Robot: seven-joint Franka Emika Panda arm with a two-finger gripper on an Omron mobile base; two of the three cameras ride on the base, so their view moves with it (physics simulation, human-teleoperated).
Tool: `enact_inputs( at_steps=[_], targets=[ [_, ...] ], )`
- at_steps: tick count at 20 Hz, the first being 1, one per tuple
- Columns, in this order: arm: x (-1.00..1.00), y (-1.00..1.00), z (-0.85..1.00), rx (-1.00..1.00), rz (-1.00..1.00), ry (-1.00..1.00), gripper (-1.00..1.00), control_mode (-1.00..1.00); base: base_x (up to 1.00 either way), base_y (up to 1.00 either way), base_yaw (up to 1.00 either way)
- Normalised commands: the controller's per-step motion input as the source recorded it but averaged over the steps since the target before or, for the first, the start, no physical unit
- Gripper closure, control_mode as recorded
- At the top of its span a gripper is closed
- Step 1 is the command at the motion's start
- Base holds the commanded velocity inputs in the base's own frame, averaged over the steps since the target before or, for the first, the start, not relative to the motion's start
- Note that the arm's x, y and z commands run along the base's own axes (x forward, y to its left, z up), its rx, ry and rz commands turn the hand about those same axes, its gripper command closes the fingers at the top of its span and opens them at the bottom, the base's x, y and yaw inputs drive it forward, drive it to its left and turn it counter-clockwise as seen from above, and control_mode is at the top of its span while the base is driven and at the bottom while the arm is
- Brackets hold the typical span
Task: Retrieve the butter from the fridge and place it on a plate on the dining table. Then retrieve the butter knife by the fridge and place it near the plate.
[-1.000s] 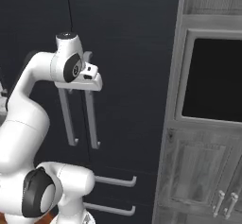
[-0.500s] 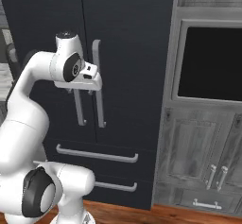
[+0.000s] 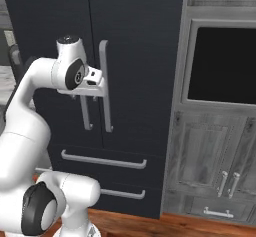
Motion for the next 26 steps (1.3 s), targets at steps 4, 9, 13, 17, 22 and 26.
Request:
enact_inputs(
  at_steps=[4,9,13,17,22,26],
  targets=[
    [0.43,0.14,-0.21,-0.14,-0.07,-0.22,-1.0,-1.0,0.0,0.0,0.0],
    [0.7,0.05,-0.28,-0.04,-0.01,-0.18,-1.0,-1.0,0.0,0.0,0.0],
    [0.72,-0.16,0.0,0.06,0.0,0.03,-1.0,-1.0,0.0,0.0,0.0],
    [0.61,-0.18,0.0,0.04,0.04,0.03,-1.0,-1.0,0.0,0.0,0.0],
    [0.58,-0.06,-0.05,0.01,0.08,-0.04,-1.0,-1.0,0.0,0.0,0.0],
    [0.64,-0.02,-0.16,0.0,0.0,-0.05,-1.0,-1.0,0.0,0.0,0.0]
  ],
)
